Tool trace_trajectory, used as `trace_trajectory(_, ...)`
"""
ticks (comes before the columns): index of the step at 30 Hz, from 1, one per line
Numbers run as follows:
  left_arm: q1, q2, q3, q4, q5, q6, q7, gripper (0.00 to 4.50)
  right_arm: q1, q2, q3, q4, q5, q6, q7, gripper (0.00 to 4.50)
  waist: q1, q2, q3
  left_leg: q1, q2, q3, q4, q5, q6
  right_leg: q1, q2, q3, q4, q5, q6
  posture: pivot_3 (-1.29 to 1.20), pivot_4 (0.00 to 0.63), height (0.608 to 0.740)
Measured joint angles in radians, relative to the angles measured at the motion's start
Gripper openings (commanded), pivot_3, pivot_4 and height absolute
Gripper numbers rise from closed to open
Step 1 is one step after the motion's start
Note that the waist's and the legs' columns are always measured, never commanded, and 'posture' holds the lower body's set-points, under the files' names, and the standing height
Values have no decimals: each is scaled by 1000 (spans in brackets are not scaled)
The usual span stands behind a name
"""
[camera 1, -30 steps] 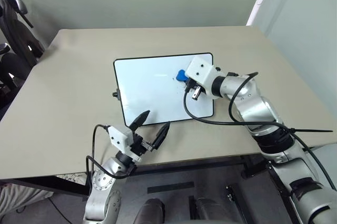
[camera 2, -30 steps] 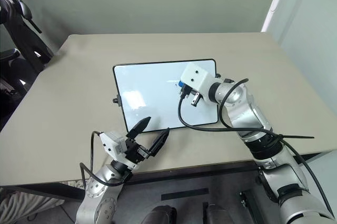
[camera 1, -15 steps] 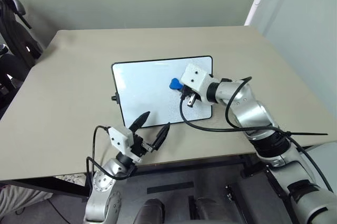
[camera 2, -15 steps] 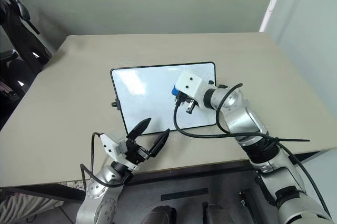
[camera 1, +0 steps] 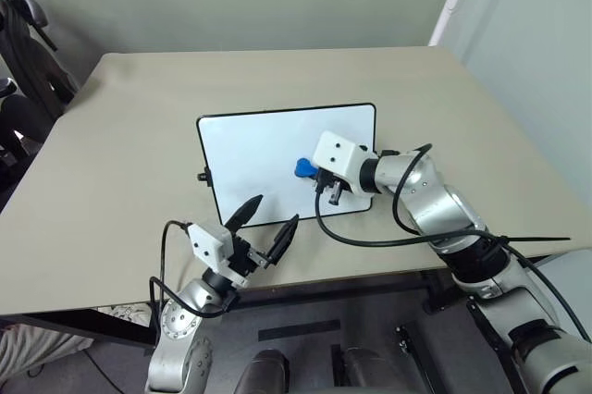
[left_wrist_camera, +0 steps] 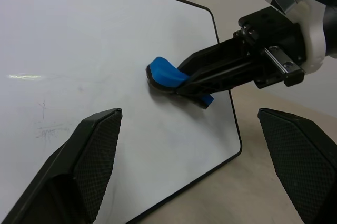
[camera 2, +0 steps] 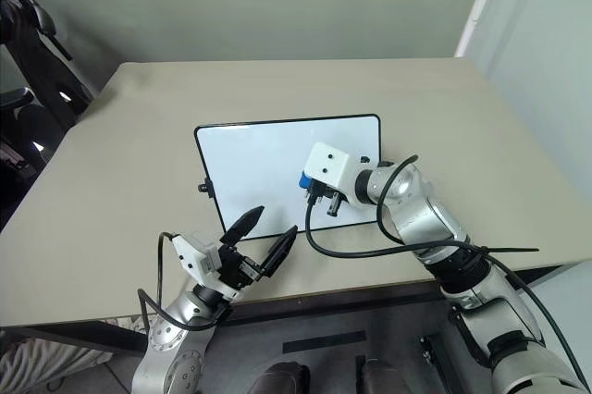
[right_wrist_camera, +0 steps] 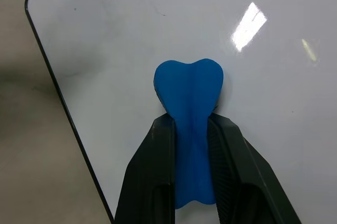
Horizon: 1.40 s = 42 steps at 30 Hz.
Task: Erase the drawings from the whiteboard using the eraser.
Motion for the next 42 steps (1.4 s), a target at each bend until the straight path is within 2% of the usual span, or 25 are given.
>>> trace_trajectory(4,0,0,0,0,0,0,0,4500,-14,-3,-19,8,-1,-1,-17,858,1,0,0,0,0,0,0,0,0,0,0,0,0,2,-3,0,150,740)
trace_trajectory(22,-7,-1,-2,0,0,0,-4,4500,-1,-44,-26,-32,-3,3,-32,858,3,0,0,0,0,0,0,0,0,0,0,0,-1,1,-1,0,150,740)
trace_trajectory(30,-8,0,-2,0,0,0,-4,4500,69,-106,68,-98,-15,-5,28,858,-1,-1,-1,0,0,0,0,1,0,1,0,0,0,-1,2,0,150,740)
trace_trajectory(42,-8,0,-2,0,0,1,-4,4500,69,-103,83,-98,-24,-5,33,858,-1,-1,-1,0,0,0,0,1,1,0,0,0,0,0,1,0,150,740)
